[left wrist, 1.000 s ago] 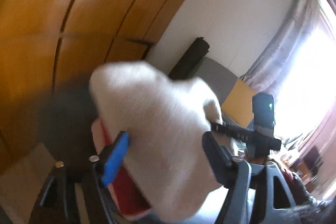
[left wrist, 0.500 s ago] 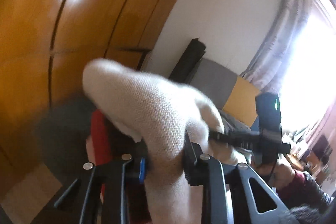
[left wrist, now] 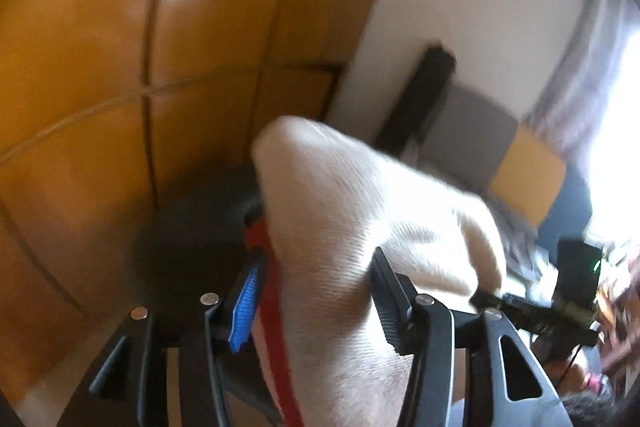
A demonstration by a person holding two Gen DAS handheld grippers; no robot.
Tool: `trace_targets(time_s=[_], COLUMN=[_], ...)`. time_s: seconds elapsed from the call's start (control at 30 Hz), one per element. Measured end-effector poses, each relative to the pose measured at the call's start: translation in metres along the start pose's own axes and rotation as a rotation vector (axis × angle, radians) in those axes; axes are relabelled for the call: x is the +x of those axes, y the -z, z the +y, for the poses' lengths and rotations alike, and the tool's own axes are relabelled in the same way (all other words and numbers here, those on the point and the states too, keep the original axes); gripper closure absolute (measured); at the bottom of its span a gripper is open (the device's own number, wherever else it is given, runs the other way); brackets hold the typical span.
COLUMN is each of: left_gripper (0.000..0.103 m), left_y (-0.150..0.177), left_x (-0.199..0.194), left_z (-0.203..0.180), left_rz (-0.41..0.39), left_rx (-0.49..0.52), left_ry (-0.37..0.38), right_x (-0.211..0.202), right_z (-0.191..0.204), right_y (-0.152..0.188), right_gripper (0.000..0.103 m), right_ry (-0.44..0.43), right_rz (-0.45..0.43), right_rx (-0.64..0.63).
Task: Fold clothes
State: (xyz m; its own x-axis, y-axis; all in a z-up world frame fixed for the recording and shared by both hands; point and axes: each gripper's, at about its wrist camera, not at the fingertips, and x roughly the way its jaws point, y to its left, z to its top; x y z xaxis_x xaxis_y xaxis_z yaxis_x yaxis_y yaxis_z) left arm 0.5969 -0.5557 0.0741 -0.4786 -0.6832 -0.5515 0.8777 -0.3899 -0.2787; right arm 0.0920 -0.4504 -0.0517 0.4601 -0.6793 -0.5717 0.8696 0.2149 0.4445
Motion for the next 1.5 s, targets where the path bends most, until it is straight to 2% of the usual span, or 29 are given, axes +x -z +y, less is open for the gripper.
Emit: trace_targets(time_s=[0.03, 0.07, 0.17, 0.2, 0.23, 0.27, 0.33, 0.4, 0.43, 0.47, 0.53, 0.63, 0.67, 0.7, 0.8, 0.87, 0.93, 1.0, 1.07, 1.1, 1.13, 1.2, 1.33, 1.4, 1.47, 1.5], left_gripper=[0.054, 0.053, 0.053, 0.053, 0.053, 0.053, 0.053, 0.053, 0.053, 0.053, 0.053, 0.053, 0.053, 0.053, 0.066, 0.079, 0.080, 0.080, 0.076, 0.072, 0.064, 0.057, 0.028, 0.027, 0.027, 0.027], left_y=[-0.001, -0.003, -0.001, 0.003, 0.009, 0.017, 0.032, 0.050, 0.058, 0.062, 0.068, 0.066, 0.066, 0.066, 0.071, 0.077, 0.079, 0.079, 0.079, 0.079, 0.079, 0.079, 0.081, 0.085, 0.091, 0.096], left_x=[-0.018, -0.030, -0.044, -0.041, -0.034, -0.024, -0.008, -0.002, -0.002, -0.003, -0.003, 0.008, 0.012, 0.016, 0.032, 0.043, 0.046, 0.043, 0.034, 0.028, 0.023, 0.010, -0.020, -0.034, -0.048, -0.058], left_z=[-0.006, -0.016, -0.051, -0.061, -0.068, -0.074, -0.084, -0.089, -0.091, -0.091, -0.087, -0.077, -0.074, -0.071, -0.059, -0.057, -0.057, -0.061, -0.064, -0.066, -0.068, -0.073, -0.086, -0.090, -0.091, -0.089], left_rz=[-0.068, -0.105, -0.128, -0.115, -0.085, -0.047, 0.015, 0.024, 0.012, 0.008, 0.009, 0.028, 0.034, 0.040, 0.078, 0.090, 0.080, 0.059, 0.029, 0.012, -0.004, -0.037, -0.099, -0.116, -0.127, -0.125], left_rx=[0.018, 0.053, 0.178, 0.219, 0.246, 0.262, 0.292, 0.327, 0.348, 0.349, 0.331, 0.308, 0.300, 0.292, 0.235, 0.204, 0.164, 0.160, 0.145, 0.136, 0.127, 0.119, 0.152, 0.157, 0.161, 0.165], left_ry=[-0.018, -0.006, 0.061, 0.073, 0.087, 0.105, 0.135, 0.145, 0.151, 0.167, 0.200, 0.232, 0.243, 0.254, 0.280, 0.274, 0.275, 0.253, 0.244, 0.241, 0.238, 0.218, 0.102, 0.047, -0.015, -0.057], right_x=[-0.001, -0.001, -0.012, -0.019, -0.026, -0.034, -0.052, -0.063, -0.063, -0.065, -0.062, -0.038, -0.027, -0.013, 0.025, 0.026, 0.024, 0.021, 0.018, 0.016, 0.013, 0.002, -0.020, -0.030, -0.038, -0.043], right_z=[0.004, 0.007, 0.017, 0.021, 0.024, 0.027, 0.037, 0.043, 0.048, 0.054, 0.057, 0.063, 0.062, 0.056, 0.035, 0.018, 0.005, 0.007, 0.013, 0.017, 0.020, 0.026, 0.037, 0.030, 0.020, 0.025], right_y=[0.002, 0.004, 0.011, 0.014, 0.017, 0.020, 0.023, 0.003, -0.010, -0.020, -0.042, -0.051, -0.049, -0.041, -0.020, -0.009, -0.005, -0.003, 0.000, 0.001, 0.003, 0.009, 0.015, 0.007, 0.004, 0.009], right_gripper=[0.084, 0.083, 0.075, 0.071, 0.060, 0.054, 0.054, 0.053, 0.050, 0.050, 0.050, 0.050, 0.050, 0.050, 0.052, 0.051, 0.050, 0.050, 0.047, 0.045, 0.043, 0.038, 0.027, 0.020, 0.003, 0.000], right_ry=[0.019, 0.038, 0.110, 0.157, 0.206, 0.257, 0.358, 0.421, 0.376, 0.289, 0.172, 0.052, 0.036, 0.065, 0.145, 0.143, 0.130, 0.139, 0.168, 0.179, 0.187, 0.205, 0.284, 0.310, 0.367, 0.404], right_rz=[-0.008, -0.016, -0.056, -0.081, -0.103, -0.121, -0.165, -0.224, -0.243, -0.252, -0.241, -0.148, -0.111, -0.075, 0.016, -0.034, -0.062, -0.068, -0.071, -0.074, -0.082, -0.109, -0.173, -0.201, -0.210, -0.211], right_rx=[-0.023, -0.046, -0.100, -0.127, -0.154, -0.178, -0.242, -0.319, -0.336, -0.348, -0.367, -0.375, -0.377, -0.383, -0.391, -0.327, -0.262, -0.264, -0.285, -0.288, -0.286, -0.280, -0.284, -0.260, -0.243, -0.240])
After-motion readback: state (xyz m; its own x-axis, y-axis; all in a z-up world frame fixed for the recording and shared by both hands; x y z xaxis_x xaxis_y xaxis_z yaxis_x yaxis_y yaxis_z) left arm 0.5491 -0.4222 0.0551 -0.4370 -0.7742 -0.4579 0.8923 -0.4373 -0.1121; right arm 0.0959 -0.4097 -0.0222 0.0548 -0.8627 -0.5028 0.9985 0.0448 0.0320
